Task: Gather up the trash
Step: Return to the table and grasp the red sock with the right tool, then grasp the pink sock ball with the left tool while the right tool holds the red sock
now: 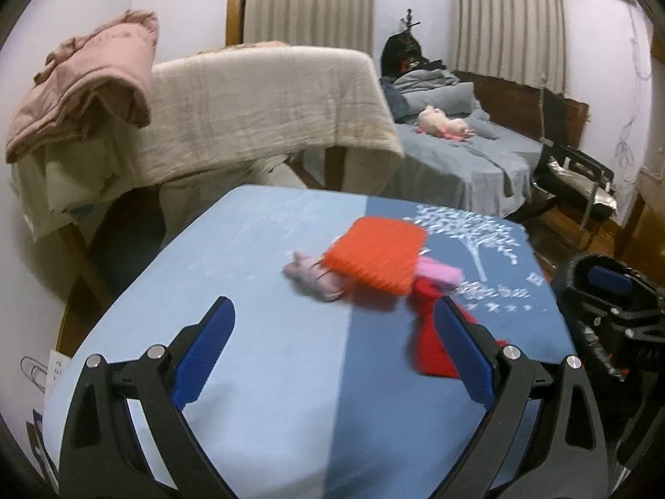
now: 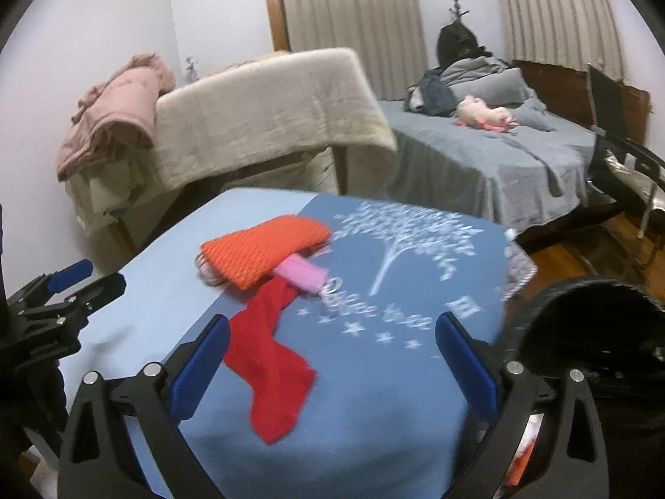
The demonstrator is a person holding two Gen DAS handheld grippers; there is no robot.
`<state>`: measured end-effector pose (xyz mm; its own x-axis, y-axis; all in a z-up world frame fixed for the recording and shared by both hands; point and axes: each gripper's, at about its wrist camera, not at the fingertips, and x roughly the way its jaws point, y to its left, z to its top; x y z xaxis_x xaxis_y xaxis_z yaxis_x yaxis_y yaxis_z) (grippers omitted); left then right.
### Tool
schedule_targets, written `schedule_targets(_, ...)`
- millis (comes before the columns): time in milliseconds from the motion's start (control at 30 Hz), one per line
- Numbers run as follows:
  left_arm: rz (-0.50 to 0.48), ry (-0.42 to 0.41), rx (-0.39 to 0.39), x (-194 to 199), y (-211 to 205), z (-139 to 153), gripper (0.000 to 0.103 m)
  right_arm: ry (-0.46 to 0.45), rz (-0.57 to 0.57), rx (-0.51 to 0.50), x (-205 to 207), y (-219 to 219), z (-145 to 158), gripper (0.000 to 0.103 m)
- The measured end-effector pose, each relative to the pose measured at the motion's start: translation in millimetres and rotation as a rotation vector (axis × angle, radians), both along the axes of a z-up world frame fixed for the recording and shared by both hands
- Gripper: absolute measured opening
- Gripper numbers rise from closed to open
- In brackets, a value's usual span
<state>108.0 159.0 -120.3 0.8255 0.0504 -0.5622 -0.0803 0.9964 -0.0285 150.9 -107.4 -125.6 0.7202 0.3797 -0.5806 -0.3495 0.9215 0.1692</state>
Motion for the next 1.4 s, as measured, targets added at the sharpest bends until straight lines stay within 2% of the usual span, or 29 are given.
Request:
schedule_targets(267,0.036,0.044,-0.005,3.8,21.6,-21.5,0.094,0.061,0.076,-0.035,14.3,45.5,-31.1,0.095)
schedule_targets(533,0.061,0.065,-0.013,11.2,35.8,-31.8,0.094,0.130,0.114,-0.053,27.8,66.0,-52.8,0.083)
schedule_targets(633,0.062,0.071,-0.016,15.1,38.4,-34.8,0.094,0.165,0.136,-0.076,31.2,72.5,-60.9,0.075)
schedule_targets(833,0.062,0.087,-0.022,21.0,39.7,-40.6,0.094,0.209,0.182,-0.056,34.5,75.0,-67.5,0.042)
schedule_targets(867,0.061,0.089,-0.023,22.4,39.9,-41.1,0.094,0.214,0.191,-0.049,34.5,74.5,-67.3,0.031)
schedule_targets(1000,0.051,0.095,-0.025,27.2,36.5,-42.3,0.094,0.194,0.208,-0.035,31.5,71.1,-61.7,0.017)
schedule_targets(1400,0.025,0.084,-0.028,46.4,23.9,-37.7,0.093,0.122,0.139,0.032,22.7,33.1,-23.8,0.017)
